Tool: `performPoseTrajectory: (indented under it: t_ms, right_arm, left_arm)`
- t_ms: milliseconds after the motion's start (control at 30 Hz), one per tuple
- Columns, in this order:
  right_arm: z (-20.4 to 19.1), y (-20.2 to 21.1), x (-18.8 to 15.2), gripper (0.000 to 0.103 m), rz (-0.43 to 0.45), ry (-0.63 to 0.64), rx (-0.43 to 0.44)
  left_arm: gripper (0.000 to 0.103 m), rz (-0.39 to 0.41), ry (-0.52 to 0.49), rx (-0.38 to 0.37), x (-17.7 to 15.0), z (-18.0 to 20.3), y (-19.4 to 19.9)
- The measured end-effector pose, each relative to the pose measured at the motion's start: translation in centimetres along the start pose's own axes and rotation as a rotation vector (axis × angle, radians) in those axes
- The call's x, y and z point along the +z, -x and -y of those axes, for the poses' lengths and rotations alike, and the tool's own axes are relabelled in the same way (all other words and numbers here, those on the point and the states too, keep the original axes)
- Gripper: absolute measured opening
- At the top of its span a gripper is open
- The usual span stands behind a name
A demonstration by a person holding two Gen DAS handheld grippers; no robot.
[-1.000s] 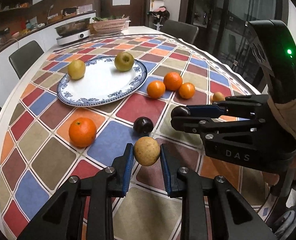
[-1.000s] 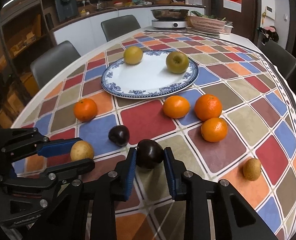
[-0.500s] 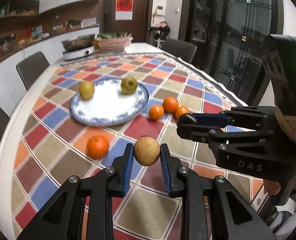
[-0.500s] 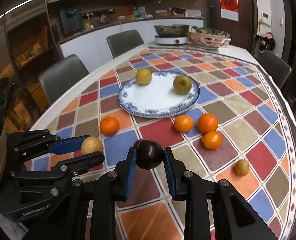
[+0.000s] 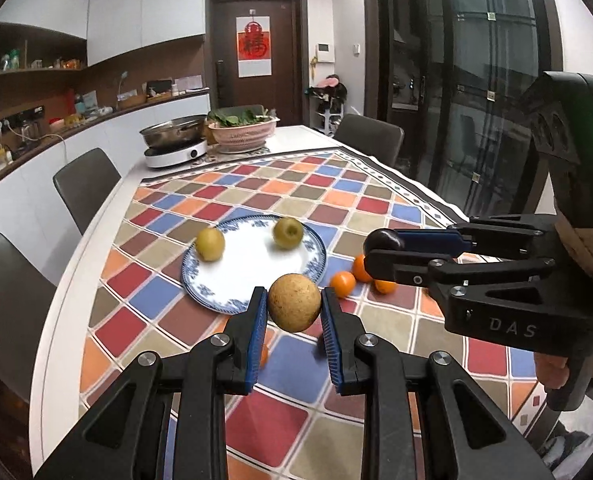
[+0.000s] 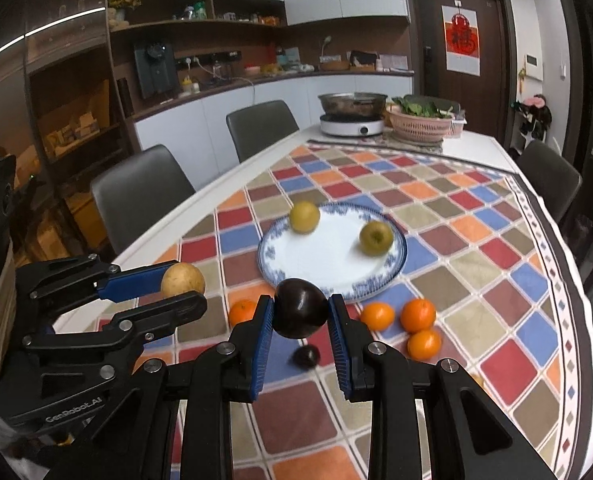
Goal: Organize fruits
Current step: 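Carry the brown fruit and plum onto the plate and open both grippers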
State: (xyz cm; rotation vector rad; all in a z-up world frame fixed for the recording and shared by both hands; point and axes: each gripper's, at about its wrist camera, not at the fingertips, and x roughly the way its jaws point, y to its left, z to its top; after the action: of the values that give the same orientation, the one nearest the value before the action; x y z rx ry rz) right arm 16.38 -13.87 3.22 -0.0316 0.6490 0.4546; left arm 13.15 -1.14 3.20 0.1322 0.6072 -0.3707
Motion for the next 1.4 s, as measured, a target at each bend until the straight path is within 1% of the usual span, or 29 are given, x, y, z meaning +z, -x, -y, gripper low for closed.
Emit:
performPoseTrajectory:
  t_ms: [267, 500, 900, 1167, 1400]
  right_arm:
    - [-0.1, -0.4, 2.9, 0.029, 0.037, 0.003, 0.004]
    - [0.3, -2.0, 5.1, 0.029, 0.039, 0.019, 0.017]
    - [1.8, -8.1, 7.7, 0.029, -0.028, -0.002, 0.013]
    - [3.1, -12.8, 8.2, 0.029, -0.097, -0.022, 0.011]
    - [4.5, -16.8, 8.0, 0.029, -0.168, -0.049, 0.009]
  left_arm:
    - [0.027, 0.031, -0.005, 0.022, 2.5, -1.5, -0.2]
    - [0.027, 0.032, -0.006, 0.026, 4.1, -3.0, -1.9]
    - [0.027, -0.067, 0.061, -0.014, 5.2, -6.9, -8.0]
    - [0.027, -0.156, 0.108, -0.026, 5.2, -9.4, -13.3]
    - [0.027, -0.241, 0.138, -0.034, 4.4, -10.9, -17.5]
